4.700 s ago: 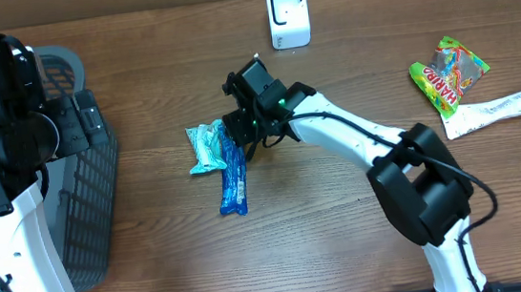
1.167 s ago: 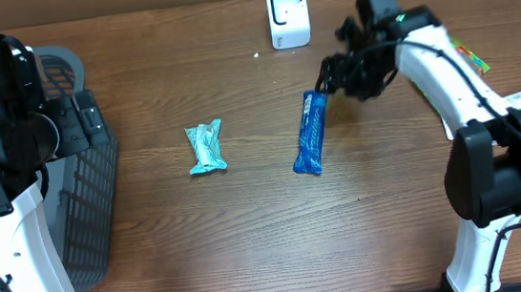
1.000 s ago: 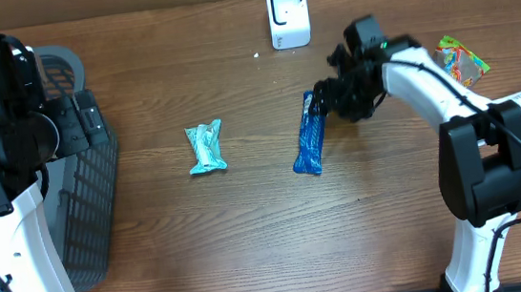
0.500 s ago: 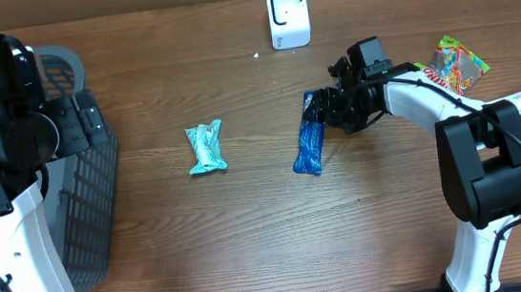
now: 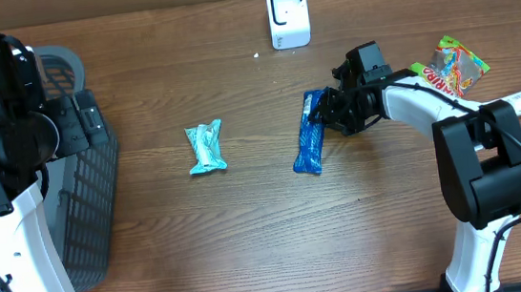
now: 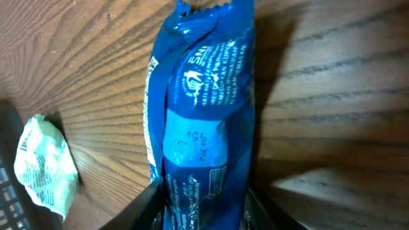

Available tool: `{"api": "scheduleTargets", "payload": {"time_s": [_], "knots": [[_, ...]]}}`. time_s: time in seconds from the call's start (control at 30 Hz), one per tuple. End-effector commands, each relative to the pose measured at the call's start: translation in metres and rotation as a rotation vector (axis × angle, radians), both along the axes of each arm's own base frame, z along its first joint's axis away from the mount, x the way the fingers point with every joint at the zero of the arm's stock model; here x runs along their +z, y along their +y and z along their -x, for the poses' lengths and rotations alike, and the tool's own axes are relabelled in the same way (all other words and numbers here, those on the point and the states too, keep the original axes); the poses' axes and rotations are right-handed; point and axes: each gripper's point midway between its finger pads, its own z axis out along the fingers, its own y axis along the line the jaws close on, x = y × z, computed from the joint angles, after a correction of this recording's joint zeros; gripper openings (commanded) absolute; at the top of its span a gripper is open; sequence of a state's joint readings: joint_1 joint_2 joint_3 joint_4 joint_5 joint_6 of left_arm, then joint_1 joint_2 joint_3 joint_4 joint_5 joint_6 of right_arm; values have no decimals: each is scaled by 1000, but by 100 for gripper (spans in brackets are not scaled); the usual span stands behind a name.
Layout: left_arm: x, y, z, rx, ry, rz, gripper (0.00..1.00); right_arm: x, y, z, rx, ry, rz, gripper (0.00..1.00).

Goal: Scan the item barcode

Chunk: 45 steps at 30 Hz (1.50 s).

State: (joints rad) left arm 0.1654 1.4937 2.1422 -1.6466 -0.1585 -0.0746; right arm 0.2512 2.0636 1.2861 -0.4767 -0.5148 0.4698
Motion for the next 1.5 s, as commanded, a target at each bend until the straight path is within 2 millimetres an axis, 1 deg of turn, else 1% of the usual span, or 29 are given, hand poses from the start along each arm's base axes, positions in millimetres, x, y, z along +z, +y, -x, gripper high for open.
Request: {"api": "scheduleTargets", "payload": {"time_s": [0.0, 0.07, 0.13, 0.2, 0.23, 0.3, 0.37, 0.43, 0.47, 0.57, 0.67, 0.7, 0.8, 0.97, 1.1, 1.17, 1.2, 1.27, 1.33, 1.37, 1.43, 1.47], "knots": [[4, 2, -1, -1, -12, -13, 99, -22, -4, 7, -6, 24, 54, 37], [5, 2, -1, -1, -12, -13, 100, -23, -3, 7, -4, 25, 54, 31], [4, 2, -1, -1, -12, -13, 100, -23, -2, 8, -2, 28, 50, 20], [4, 2, -1, -1, -12, -13, 100, -22, 0, 8, 3, 32, 36, 7], [4, 2, -1, -1, -12, -13, 100, -21, 2, 9, 9, 35, 20, 4], [4, 2, -1, -1, -12, -13, 100, -13, 9, 10, 33, 35, -41, 4], [4, 2, -1, -1, -12, -13, 99, -4, 11, 8, 57, 15, -73, 4], [4, 2, -1, -1, -12, -13, 100, 17, 18, 5, 144, -62, -136, 4], [4, 2, -1, -1, -12, -13, 100, 41, 25, 4, 232, -144, -196, 4], [4, 2, -1, -1, -12, -13, 100, 95, 35, 9, 374, -290, -304, 4], [5, 2, -1, -1, -12, -13, 100, 144, 36, 15, 454, -406, -369, 4], [4, 2, -1, -1, -12, -13, 99, 163, 36, 17, 478, -452, -386, 4], [4, 2, -1, -1, -12, -13, 100, 200, 37, 23, 502, -537, -400, 4], [4, 2, -1, -1, -12, -13, 99, 243, 34, 35, 519, -643, -399, 4], [4, 2, -1, -1, -12, -13, 100, 264, 33, 43, 524, -692, -397, 4], [4, 2, -1, -1, -12, -13, 100, 268, 32, 44, 525, -706, -394, 4], [4, 2, -1, -1, -12, -13, 100, 268, 31, 42, 505, -700, -379, 4], [4, 2, -1, -1, -12, -13, 100, 266, 25, 29, 425, -685, -312, 4], [4, 2, -1, -1, -12, -13, 100, 271, 21, 15, 354, -689, -239, 4], [4, 2, -1, -1, -12, -13, 100, 285, 16, 2, 289, -722, -127, 4], [4, 2, -1, -1, -12, -13, 100, 307, 6, -11, 216, -778, 28, 4], [4, 2, -1, -1, -12, -13, 100, 321, 5, -15, 204, -821, 80, 4]]}}
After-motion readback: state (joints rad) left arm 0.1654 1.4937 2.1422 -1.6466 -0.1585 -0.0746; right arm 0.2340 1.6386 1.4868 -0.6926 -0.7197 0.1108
